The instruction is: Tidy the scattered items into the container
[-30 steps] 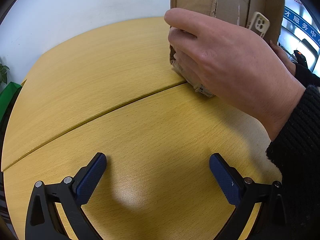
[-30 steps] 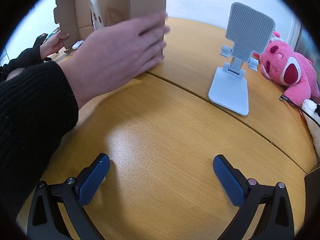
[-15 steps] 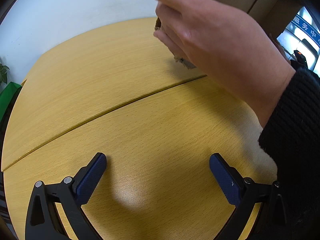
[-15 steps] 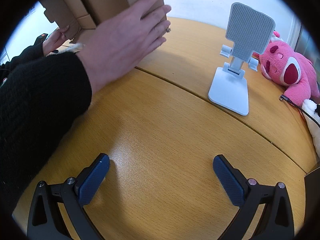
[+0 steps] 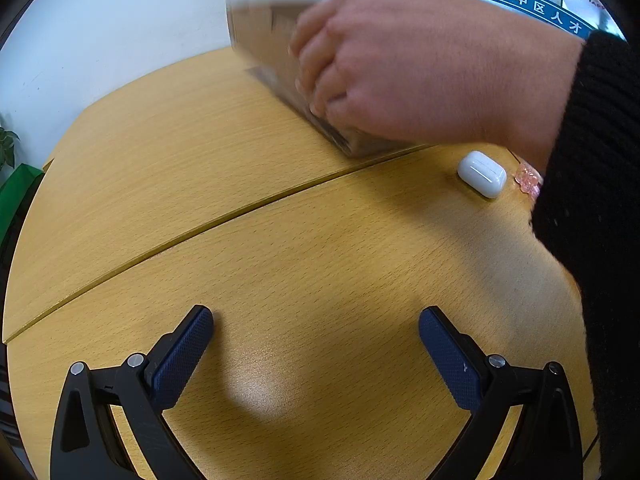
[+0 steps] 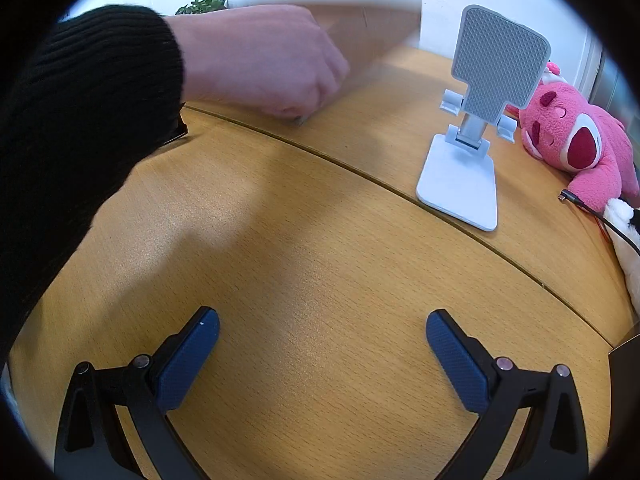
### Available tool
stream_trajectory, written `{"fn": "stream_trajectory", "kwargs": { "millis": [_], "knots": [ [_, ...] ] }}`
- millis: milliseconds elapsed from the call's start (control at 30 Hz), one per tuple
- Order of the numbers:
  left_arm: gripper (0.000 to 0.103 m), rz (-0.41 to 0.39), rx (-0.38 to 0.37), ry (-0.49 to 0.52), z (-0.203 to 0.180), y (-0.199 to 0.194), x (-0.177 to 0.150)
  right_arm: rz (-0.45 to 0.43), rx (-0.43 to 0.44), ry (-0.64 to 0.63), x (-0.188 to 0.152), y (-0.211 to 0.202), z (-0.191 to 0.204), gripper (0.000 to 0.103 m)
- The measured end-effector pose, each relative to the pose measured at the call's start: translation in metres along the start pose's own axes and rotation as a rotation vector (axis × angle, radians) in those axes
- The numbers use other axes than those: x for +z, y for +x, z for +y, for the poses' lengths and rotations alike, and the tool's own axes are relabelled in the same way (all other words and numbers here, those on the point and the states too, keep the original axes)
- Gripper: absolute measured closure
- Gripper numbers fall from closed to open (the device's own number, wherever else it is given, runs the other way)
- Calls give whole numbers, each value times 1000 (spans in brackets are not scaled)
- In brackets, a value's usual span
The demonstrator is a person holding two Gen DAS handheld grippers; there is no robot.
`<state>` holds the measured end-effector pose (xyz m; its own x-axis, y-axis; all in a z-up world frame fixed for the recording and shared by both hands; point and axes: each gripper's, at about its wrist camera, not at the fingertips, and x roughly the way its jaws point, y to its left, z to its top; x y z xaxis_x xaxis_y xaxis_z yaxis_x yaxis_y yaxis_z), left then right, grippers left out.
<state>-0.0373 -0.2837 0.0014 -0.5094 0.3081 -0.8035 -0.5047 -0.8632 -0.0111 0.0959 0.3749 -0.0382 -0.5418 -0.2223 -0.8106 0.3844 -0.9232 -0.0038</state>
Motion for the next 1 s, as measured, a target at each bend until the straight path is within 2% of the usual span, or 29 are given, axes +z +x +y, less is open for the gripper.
{"fn": "stream_trajectory", "kwargs": {
  "millis": [833,900,1000],
  "knots": [
    [0,-1,-6,9,0,2,2,0,-1,0,0,0,0,0],
    [0,-1,13,-11,-1,6,5,0,-17,19,4,2,2,0],
    [0,-4,64,-76,-15,1,-2,0,-112,155,7,5,10,0]
  ]
}}
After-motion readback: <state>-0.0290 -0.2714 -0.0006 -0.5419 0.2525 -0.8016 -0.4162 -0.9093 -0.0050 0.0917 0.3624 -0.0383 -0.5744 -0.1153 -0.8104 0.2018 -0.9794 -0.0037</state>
